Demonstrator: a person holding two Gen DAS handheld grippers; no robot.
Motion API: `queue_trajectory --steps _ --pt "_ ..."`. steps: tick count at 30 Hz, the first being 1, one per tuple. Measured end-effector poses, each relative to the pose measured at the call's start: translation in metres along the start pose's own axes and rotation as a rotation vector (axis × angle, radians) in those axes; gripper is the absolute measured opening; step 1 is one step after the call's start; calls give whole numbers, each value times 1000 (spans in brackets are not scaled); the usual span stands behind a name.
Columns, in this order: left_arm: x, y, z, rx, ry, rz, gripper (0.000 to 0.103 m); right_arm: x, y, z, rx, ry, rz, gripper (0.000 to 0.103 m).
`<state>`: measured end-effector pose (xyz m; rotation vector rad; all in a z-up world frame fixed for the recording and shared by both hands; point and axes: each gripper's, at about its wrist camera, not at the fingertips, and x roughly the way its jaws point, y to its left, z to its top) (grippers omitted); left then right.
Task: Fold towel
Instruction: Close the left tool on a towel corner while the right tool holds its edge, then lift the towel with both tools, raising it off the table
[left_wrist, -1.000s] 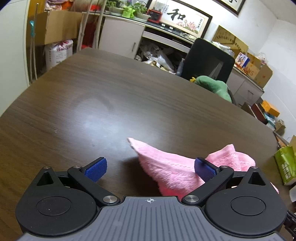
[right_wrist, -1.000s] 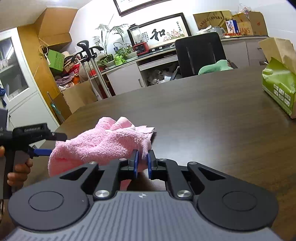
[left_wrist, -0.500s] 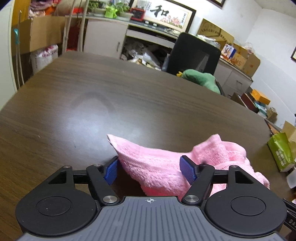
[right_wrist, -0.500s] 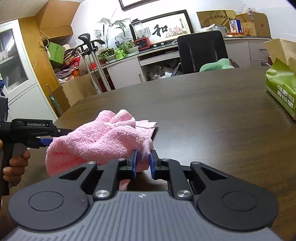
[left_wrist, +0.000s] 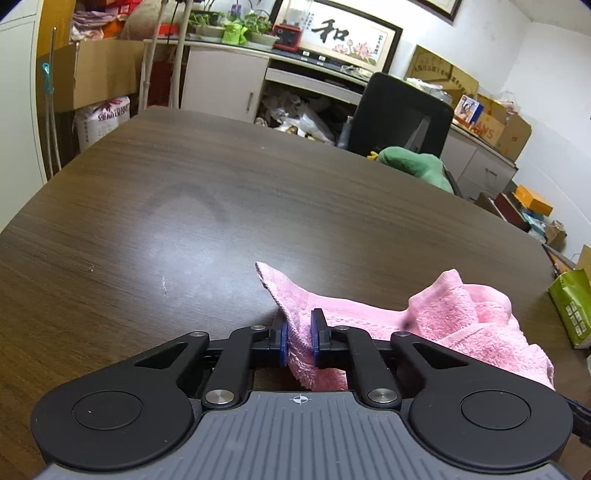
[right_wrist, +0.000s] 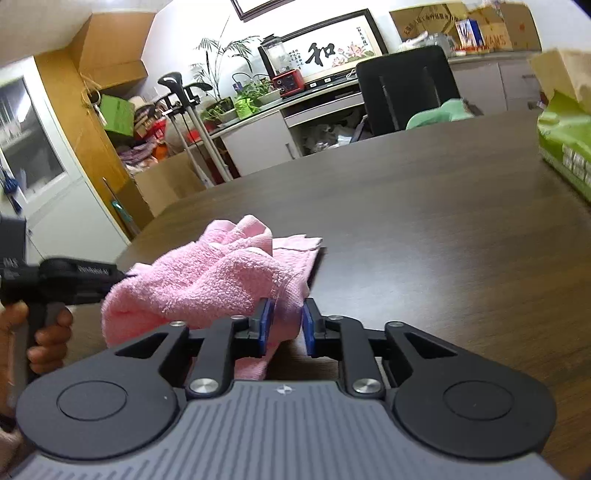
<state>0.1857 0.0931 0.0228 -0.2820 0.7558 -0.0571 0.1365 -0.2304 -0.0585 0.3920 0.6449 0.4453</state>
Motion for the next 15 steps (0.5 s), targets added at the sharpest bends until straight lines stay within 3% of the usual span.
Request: queue_trajectory --steps 3,7,10,12,15 --pt "-8 -5 -3 29 -35 -2 7 2 -9 1 58 7 70 50" --pt "-19 -13 -5 52 -74 -12 7 5 -22 2 132 -4 105 51" --pt "-27 -12 -7 34 -89 -24 6 3 -29 3 173 -30 132 35" --pt "-30 -10 -7 22 -93 -27 6 -2 -27 4 148 -51 116 13" --pt "-35 -9 -7 3 -99 -38 6 -9 -21 5 102 -90 83 6"
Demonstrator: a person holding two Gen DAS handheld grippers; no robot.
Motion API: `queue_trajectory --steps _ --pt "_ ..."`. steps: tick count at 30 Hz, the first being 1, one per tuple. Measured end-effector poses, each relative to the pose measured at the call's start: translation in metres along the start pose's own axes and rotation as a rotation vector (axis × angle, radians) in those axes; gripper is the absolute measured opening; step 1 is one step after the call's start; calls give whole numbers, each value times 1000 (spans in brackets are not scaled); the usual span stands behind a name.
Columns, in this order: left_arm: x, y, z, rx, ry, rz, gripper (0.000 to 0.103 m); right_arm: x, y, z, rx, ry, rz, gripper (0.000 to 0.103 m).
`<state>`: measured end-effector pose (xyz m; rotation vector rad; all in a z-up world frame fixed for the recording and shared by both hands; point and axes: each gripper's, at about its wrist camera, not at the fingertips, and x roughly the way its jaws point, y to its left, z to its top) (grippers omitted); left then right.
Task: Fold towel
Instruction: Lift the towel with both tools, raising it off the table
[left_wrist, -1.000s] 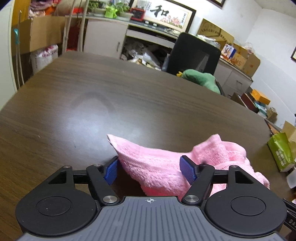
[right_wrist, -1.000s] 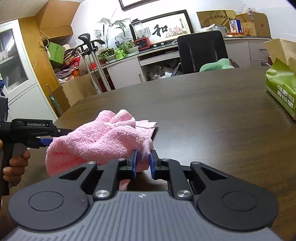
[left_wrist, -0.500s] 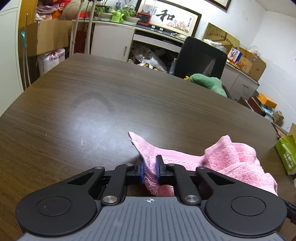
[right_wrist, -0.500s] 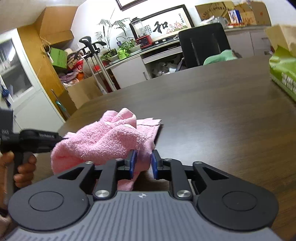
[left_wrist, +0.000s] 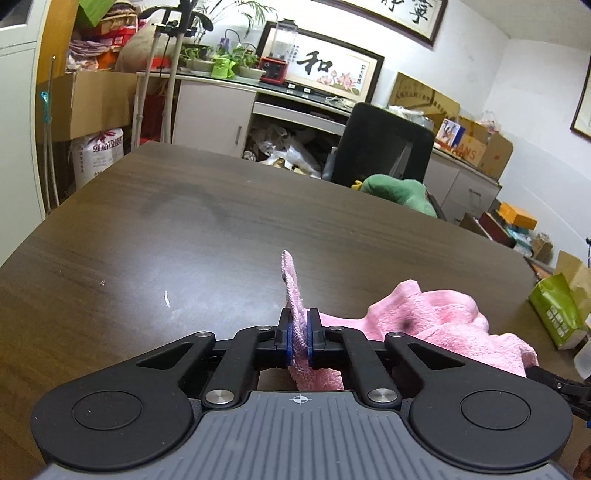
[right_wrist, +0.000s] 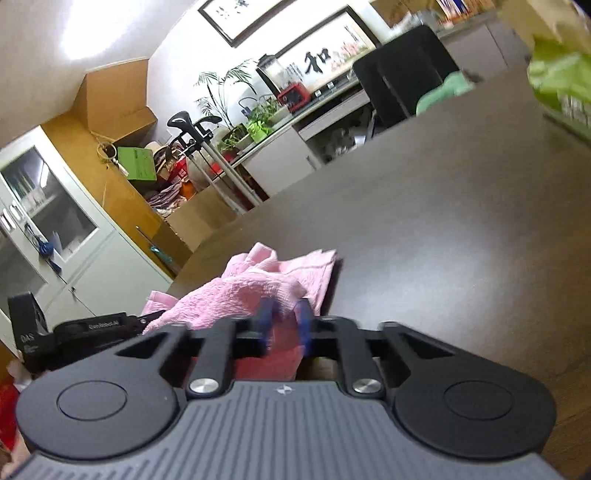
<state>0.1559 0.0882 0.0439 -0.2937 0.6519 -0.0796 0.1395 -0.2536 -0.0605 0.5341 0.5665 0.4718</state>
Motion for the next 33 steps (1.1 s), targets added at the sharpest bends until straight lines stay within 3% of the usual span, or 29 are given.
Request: queue_trajectory --steps 6,13,19,23,33 --pt "-28 -3 6 -37 -59 -23 5 -16 16 2 -89 -89 35 4" --pt "-76 -2 16 -49 -148 -60 6 -50 20 11 -118 -244 138 4" --pt "-119 0 11 -34 -184 -85 6 -76 29 17 -180 -312 240 4" --pt "-140 7 -2 -28 -194 -96 6 -94 39 10 -179 -304 281 4" --pt "-174 36 -78 -25 -91 -97 6 -190 88 -75 -323 -200 297 5"
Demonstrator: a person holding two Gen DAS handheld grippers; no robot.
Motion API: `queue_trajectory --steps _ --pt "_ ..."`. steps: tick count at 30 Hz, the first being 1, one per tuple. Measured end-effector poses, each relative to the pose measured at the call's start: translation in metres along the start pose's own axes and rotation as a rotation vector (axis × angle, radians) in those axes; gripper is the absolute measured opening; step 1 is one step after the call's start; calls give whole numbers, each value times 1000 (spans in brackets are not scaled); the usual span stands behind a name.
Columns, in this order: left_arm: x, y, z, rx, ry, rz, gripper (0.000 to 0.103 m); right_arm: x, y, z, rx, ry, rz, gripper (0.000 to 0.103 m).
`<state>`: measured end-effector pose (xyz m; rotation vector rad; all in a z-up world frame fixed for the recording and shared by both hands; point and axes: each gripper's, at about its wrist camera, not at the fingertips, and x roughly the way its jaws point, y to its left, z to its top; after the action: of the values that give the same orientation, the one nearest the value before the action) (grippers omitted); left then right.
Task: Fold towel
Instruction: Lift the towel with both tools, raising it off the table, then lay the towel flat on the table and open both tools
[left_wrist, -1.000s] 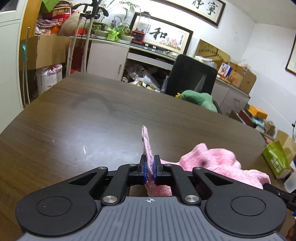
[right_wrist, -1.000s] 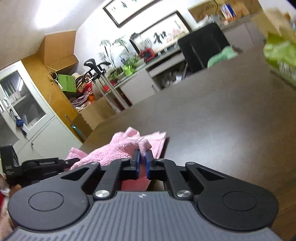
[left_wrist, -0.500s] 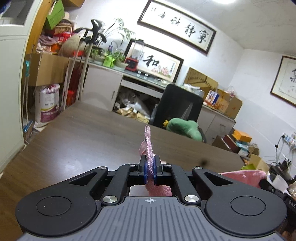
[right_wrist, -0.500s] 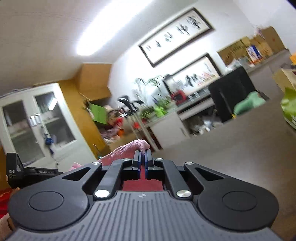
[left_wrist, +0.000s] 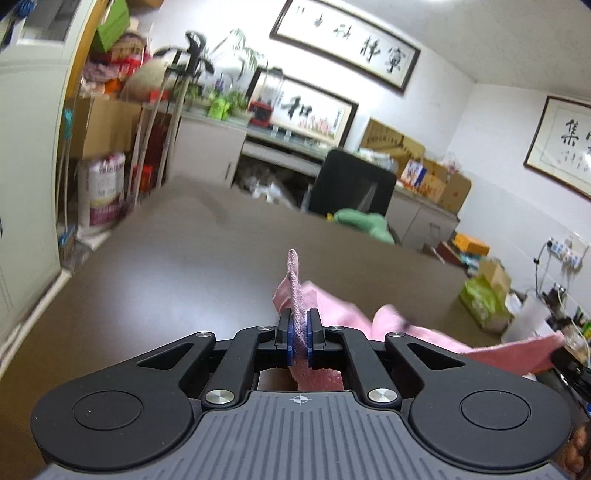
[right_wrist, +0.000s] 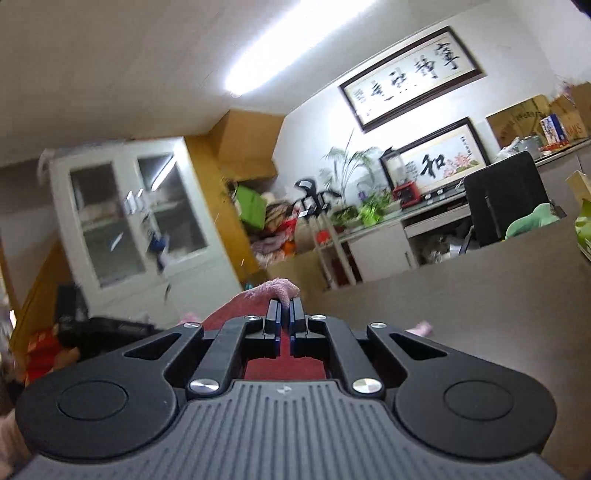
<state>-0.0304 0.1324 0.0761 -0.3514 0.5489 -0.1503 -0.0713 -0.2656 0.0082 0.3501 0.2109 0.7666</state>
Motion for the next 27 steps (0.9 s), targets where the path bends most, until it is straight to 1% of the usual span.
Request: queue_trajectory --steps 3,5,7,8,10,13,14,17,20,22,23,24,26,27 --pt "-4 10 -19 -31 34 3 6 -21 21 -20 4 66 33 5" --pt "-5 16 -29 -51 57 4 7 -28 28 -33 26 103 30 5" --pt "-2 24 -40 -79 95 5 7 -35 27 -46 67 138 -9 6" --pt "-2 26 -44 -84 108 7 7 -35 26 -48 79 145 -15 6" --pt "3 30 -56 -83 150 21 8 -41 13 -61 166 178 -69 7" --pt "1 36 -65 -80 168 32 10 -44 -3 -74 261 217 -127 9" --pt "-1 37 -66 -77 164 35 10 -46 -5 -78 283 218 -134 12" --pt "-14 41 -67 -63 133 54 11 -51 -11 -85 316 227 -148 13" --pt "-29 46 -62 -45 93 67 13 -45 -10 -79 307 240 -187 22" --pt "-42 47 -54 -15 46 79 16 -39 -10 -74 313 245 -197 30" --pt "-46 45 -54 1 34 85 17 -35 -11 -72 310 255 -208 41" --pt "-50 42 -50 37 14 98 19 -31 -11 -70 307 264 -220 48" --pt "-49 35 -47 81 10 103 20 -23 -12 -65 293 281 -241 49" --pt "-45 30 -43 115 18 90 22 -14 -10 -60 264 304 -272 49"
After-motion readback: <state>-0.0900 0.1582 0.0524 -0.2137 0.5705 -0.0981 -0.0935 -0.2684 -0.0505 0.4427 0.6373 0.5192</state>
